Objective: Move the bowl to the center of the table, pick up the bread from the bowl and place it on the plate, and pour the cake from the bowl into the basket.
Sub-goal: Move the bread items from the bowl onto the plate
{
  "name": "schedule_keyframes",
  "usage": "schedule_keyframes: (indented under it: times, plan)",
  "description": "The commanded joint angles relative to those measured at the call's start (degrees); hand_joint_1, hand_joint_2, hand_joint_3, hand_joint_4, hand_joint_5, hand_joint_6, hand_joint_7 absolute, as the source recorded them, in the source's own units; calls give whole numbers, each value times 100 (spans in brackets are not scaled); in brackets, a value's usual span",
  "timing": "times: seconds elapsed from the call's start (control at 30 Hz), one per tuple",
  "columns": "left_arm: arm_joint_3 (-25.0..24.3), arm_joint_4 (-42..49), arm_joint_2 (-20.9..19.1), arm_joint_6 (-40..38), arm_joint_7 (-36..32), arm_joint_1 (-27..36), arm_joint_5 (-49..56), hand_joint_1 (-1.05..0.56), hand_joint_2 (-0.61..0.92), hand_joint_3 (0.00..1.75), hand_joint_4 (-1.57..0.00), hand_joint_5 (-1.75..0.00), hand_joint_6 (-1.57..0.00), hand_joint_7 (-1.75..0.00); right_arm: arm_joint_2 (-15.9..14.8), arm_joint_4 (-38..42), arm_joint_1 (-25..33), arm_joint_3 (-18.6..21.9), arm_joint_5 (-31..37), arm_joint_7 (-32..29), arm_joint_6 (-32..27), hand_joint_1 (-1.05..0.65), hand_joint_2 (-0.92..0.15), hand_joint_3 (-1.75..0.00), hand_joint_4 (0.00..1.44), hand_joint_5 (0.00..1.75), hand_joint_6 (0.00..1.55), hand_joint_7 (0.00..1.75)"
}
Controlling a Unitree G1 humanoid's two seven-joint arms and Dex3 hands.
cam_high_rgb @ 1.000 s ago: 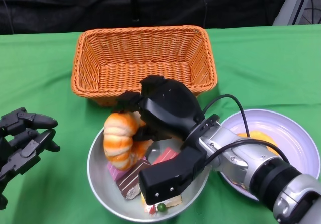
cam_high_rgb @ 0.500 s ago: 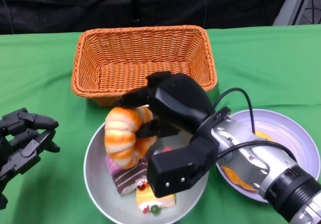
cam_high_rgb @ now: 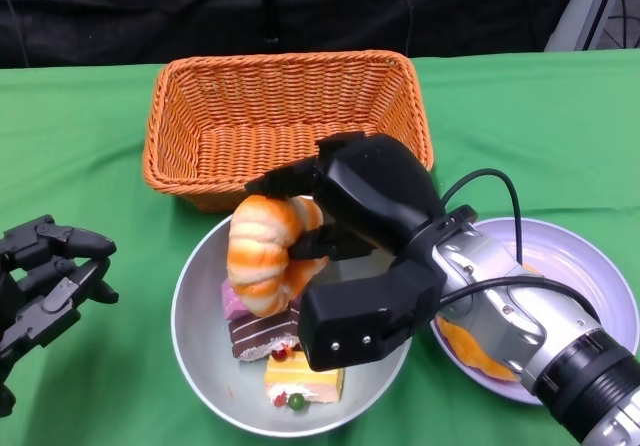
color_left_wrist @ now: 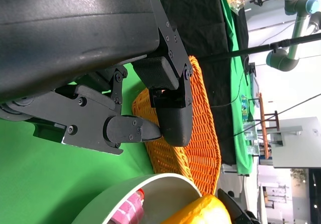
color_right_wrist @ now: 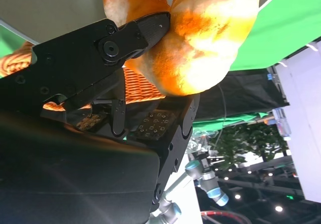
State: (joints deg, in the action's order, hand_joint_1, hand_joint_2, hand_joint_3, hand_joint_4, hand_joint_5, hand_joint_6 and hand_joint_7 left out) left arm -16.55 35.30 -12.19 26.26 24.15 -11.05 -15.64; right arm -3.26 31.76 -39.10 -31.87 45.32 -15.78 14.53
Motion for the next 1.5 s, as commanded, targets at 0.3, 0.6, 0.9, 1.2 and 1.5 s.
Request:
schedule_keyframes:
  times: [0.3,0.6,0.9,1.2,1.5]
  plan:
    - [-20,-52,-112,-37,-35,6,3,-13,92,29,-76,-135,-93,-79,-37,227,-65,72,-36,-255,12,-24,-81,0,82,116,118,1]
    - [-25,-29,-93,-12,1,-1,-32,-11,92,29,-77,-133,-93,-78,-56,385,-135,-8,72,-432,82,-25,-81,0,80,124,120,1]
    - [7,-45,-90,-8,-90,-1,42,-12,92,31,-76,-134,-93,-78,-71,401,-149,-41,149,-422,58,-29,-82,0,81,61,118,0]
    - [-8,17,-91,10,-55,-31,3,-13,92,30,-76,-134,-92,-80,-56,322,-127,-26,129,-301,60,-27,-82,0,75,3,117,0]
    - [-14,6,-110,-4,-46,-10,-2,-11,92,32,-76,-134,-91,-82,-80,222,-103,-45,206,-335,63,-28,-82,0,91,10,118,0]
